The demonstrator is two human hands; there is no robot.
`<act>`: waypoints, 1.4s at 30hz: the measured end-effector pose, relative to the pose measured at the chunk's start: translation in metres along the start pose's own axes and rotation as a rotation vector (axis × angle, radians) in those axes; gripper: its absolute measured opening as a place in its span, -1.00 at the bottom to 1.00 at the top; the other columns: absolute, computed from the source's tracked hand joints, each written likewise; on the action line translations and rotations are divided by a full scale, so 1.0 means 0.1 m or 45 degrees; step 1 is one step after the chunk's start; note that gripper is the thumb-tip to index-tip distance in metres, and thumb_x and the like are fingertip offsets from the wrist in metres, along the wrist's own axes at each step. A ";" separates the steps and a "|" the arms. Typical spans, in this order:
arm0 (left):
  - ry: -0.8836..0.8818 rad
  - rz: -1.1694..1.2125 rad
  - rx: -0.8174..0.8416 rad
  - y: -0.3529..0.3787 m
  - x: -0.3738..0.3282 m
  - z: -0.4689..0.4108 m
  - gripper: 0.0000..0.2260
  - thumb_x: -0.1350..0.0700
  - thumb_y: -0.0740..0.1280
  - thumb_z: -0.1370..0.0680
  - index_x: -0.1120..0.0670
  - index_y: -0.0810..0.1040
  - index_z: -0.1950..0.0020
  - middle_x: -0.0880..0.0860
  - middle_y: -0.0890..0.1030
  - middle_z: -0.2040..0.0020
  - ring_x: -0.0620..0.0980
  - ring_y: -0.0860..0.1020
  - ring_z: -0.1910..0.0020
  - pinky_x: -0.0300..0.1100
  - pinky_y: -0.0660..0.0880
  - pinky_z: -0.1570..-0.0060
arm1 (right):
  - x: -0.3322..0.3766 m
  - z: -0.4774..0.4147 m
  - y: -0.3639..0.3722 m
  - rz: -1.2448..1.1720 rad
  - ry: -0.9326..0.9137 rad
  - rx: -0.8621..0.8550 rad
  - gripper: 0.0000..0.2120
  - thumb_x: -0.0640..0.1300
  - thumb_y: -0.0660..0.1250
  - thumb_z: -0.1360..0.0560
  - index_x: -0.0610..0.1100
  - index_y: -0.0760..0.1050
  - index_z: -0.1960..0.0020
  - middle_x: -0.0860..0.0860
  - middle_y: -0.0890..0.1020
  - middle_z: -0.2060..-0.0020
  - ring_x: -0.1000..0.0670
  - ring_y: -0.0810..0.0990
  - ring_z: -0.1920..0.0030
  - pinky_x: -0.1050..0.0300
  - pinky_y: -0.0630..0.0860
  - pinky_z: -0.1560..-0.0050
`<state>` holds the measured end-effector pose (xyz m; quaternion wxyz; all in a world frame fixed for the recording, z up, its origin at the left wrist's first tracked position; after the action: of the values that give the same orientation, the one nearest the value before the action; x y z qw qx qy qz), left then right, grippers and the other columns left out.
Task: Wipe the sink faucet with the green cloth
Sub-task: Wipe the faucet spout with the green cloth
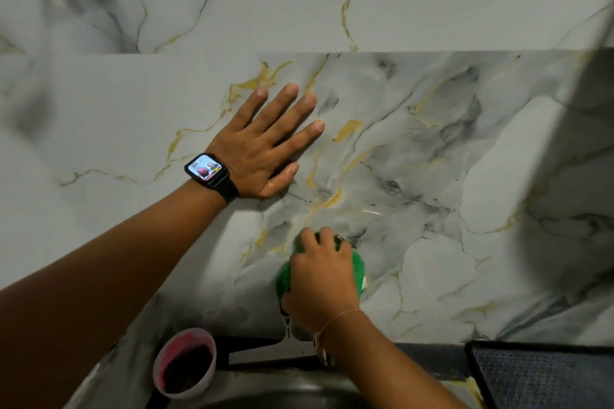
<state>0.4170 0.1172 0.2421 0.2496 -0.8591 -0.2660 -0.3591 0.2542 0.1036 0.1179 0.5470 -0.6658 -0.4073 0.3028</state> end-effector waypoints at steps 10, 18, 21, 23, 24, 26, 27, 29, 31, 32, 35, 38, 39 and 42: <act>-0.022 0.020 -0.035 -0.08 -0.02 0.03 -0.39 -0.09 0.10 -0.56 0.07 0.18 -0.59 0.18 0.18 -0.59 0.23 0.13 -0.58 0.14 -0.08 -0.58 | 0.03 0.34 0.04 -0.214 0.037 -0.118 -0.55 -0.01 0.35 -0.24 0.01 0.57 -0.13 0.00 0.47 -0.25 -0.17 0.29 -0.28 -0.20 0.31 -0.18; -0.031 0.015 -0.052 -0.05 0.05 0.04 -0.38 -0.11 0.12 -0.55 0.06 0.18 -0.59 0.17 0.18 -0.59 0.22 0.10 -0.59 0.14 -0.08 -0.59 | -0.15 0.43 0.18 -2.296 1.396 -0.489 -0.76 -0.18 0.27 -0.57 -0.16 0.52 -0.23 -0.19 0.64 -0.14 -0.25 0.61 -0.14 -0.29 0.52 -0.25; -0.031 0.002 -0.049 -0.05 0.07 0.04 -0.37 -0.11 0.13 -0.55 0.07 0.18 -0.59 0.18 0.18 -0.59 0.22 0.10 -0.59 0.14 -0.07 -0.58 | -0.33 0.40 0.22 -2.558 1.528 -0.124 -0.74 -0.25 0.18 -0.58 -0.27 0.55 -0.20 -0.31 0.64 -0.14 -0.33 0.61 -0.15 -0.34 0.50 -0.24; -0.036 0.014 -0.056 -0.05 0.04 0.04 -0.38 -0.11 0.13 -0.55 0.07 0.20 -0.58 0.18 0.19 -0.58 0.22 0.12 -0.58 0.14 -0.04 -0.58 | -0.38 0.45 0.29 -2.604 1.527 0.009 -0.71 -0.26 0.16 -0.58 -0.31 0.53 -0.22 -0.35 0.63 -0.14 -0.35 0.61 -0.15 -0.33 0.52 -0.21; -0.034 -0.001 -0.054 -0.05 0.03 0.03 -0.38 -0.12 0.13 -0.55 0.07 0.21 -0.58 0.18 0.20 -0.58 0.22 0.13 -0.58 0.14 -0.03 -0.57 | -0.38 0.47 0.35 -2.609 1.522 0.061 -0.72 -0.27 0.16 -0.58 -0.32 0.53 -0.21 -0.36 0.63 -0.13 -0.35 0.62 -0.12 -0.31 0.55 -0.16; -0.036 0.005 -0.044 -0.07 0.02 0.02 -0.39 -0.11 0.12 -0.55 0.08 0.22 -0.57 0.19 0.21 -0.57 0.23 0.16 -0.57 0.15 -0.02 -0.56 | -0.41 0.50 0.43 -2.634 1.515 0.161 -0.71 -0.26 0.15 -0.58 -0.34 0.55 -0.17 -0.38 0.64 -0.10 -0.34 0.65 -0.05 -0.26 0.61 -0.06; -0.036 0.003 -0.043 -0.07 0.02 0.00 -0.39 -0.11 0.12 -0.55 0.08 0.23 -0.57 0.19 0.22 -0.57 0.24 0.18 -0.56 0.15 -0.01 -0.56 | -0.43 0.50 0.44 -2.664 1.495 0.266 -0.70 -0.25 0.14 -0.58 -0.35 0.57 -0.15 -0.38 0.65 -0.08 -0.33 0.67 0.00 -0.23 0.63 -0.01; -0.031 0.002 -0.048 -0.09 0.04 0.01 -0.39 -0.11 0.12 -0.55 0.08 0.23 -0.57 0.20 0.24 -0.56 0.25 0.20 -0.56 0.15 -0.02 -0.56 | -0.43 0.39 0.46 -2.689 1.462 0.499 -0.66 -0.27 0.13 -0.55 -0.39 0.65 0.01 -0.36 0.71 0.08 -0.29 0.72 0.18 -0.16 0.69 0.18; -0.019 -0.007 -0.049 -0.09 0.10 0.04 -0.39 -0.11 0.12 -0.55 0.09 0.23 -0.57 0.21 0.27 -0.56 0.25 0.19 -0.56 0.15 -0.03 -0.57 | -0.41 0.25 0.52 -2.660 1.411 0.636 -0.62 -0.28 0.13 -0.52 -0.40 0.69 0.20 -0.32 0.73 0.27 -0.23 0.73 0.34 -0.07 0.69 0.38; -0.016 -0.021 -0.054 -0.08 0.14 0.05 -0.39 -0.11 0.13 -0.55 0.09 0.23 -0.57 0.22 0.28 -0.56 0.24 0.17 -0.57 0.15 -0.04 -0.57 | -0.37 0.19 0.55 -2.638 1.380 0.676 -0.60 -0.28 0.13 -0.53 -0.39 0.69 0.24 -0.29 0.72 0.33 -0.20 0.72 0.39 0.00 0.67 0.43; -0.033 -0.041 -0.046 -0.04 0.15 0.09 -0.38 -0.12 0.13 -0.54 0.09 0.21 -0.58 0.22 0.27 -0.56 0.23 0.11 -0.58 0.15 -0.07 -0.58 | -0.33 0.18 0.66 -2.616 1.312 0.643 -0.65 -0.26 0.17 -0.55 -0.37 0.69 0.19 -0.25 0.73 0.35 -0.16 0.72 0.40 0.08 0.66 0.43; -0.030 -0.026 -0.037 -0.02 0.02 0.11 -0.37 -0.12 0.13 -0.54 0.09 0.21 -0.58 0.21 0.22 -0.58 0.22 0.09 -0.58 0.15 -0.08 -0.58 | -0.40 0.39 0.72 -2.629 1.300 0.479 -0.75 -0.23 0.25 -0.51 -0.34 0.65 0.00 -0.28 0.74 0.19 -0.23 0.74 0.23 -0.07 0.70 0.22; -0.028 -0.019 -0.032 -0.02 0.00 0.12 -0.37 -0.12 0.12 -0.54 0.09 0.20 -0.58 0.20 0.19 -0.58 0.22 0.08 -0.59 0.15 -0.08 -0.58 | -0.42 0.48 0.71 -2.678 1.273 0.335 -0.74 -0.19 0.29 -0.50 -0.30 0.64 -0.07 -0.29 0.74 0.10 -0.27 0.73 0.12 -0.17 0.68 0.06; -0.018 -0.032 -0.017 -0.01 0.02 0.07 -0.37 -0.12 0.12 -0.54 0.08 0.20 -0.58 0.19 0.18 -0.58 0.22 0.09 -0.58 0.15 -0.07 -0.58 | -0.40 0.60 0.49 -2.893 1.010 -0.007 -0.64 0.12 0.31 -0.49 -0.11 0.69 -0.06 -0.21 0.75 0.04 -0.24 0.73 0.06 -0.19 0.67 0.10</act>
<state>0.4209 0.1229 0.2398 0.2376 -0.8598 -0.2761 -0.3578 0.1938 0.0940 0.0554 0.5872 0.0256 -0.5652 -0.5788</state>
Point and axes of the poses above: each hand's wrist, its own z-axis away from the middle knuckle, its own y-axis out of the palm, x = y × z, the point moved 2 cm from there along -z, towards the middle knuckle
